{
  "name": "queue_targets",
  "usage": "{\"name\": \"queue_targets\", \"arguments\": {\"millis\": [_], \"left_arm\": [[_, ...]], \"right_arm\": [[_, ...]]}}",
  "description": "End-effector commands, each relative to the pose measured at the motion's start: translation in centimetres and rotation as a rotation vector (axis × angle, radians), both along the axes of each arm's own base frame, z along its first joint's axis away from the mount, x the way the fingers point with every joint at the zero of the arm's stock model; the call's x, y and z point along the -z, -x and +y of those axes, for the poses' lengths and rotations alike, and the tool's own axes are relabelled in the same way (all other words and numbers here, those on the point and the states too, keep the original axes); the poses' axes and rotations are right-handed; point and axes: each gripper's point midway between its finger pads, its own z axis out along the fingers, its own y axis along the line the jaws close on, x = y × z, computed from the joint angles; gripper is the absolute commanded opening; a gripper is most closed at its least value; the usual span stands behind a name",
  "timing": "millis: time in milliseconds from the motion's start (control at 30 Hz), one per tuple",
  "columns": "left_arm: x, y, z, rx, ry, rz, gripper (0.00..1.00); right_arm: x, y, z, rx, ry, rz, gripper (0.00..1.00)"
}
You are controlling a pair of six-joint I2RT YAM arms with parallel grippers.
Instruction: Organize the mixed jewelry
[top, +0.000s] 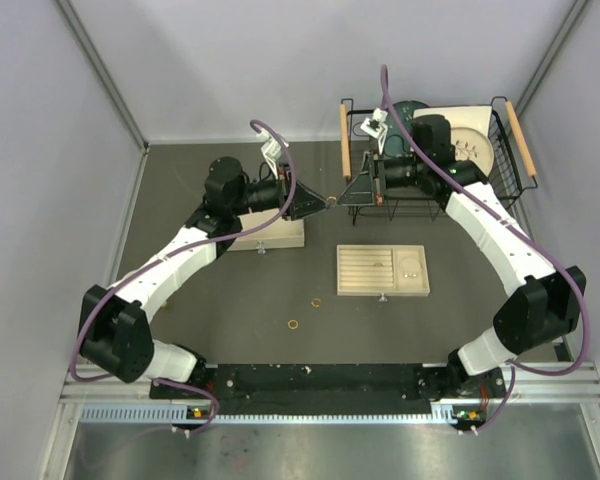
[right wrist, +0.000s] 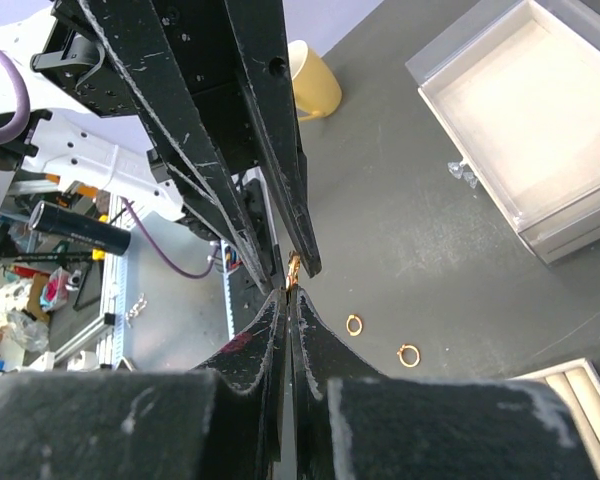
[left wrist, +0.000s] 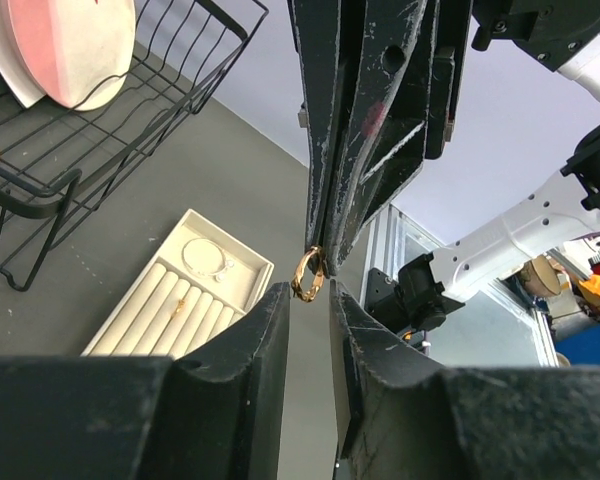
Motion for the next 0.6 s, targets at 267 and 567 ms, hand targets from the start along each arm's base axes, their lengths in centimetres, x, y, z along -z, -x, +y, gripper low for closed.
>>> {"name": "queue_targets", "arguments": {"millis": [267,567], "left_arm": [[-2.23,-0.34,-0.37,0.026,0.047,-0.053,0.14],[-2.51,-0.08,-0.39,0.034,0.047,-0.038,0.0]], "right_arm": [[-1.58,1.07,0.24,-0.023,-0.023,-0.088,0.0],[-1.1,1.14,0.08,-0.014,-0.012,-0.091,0.12]]}}
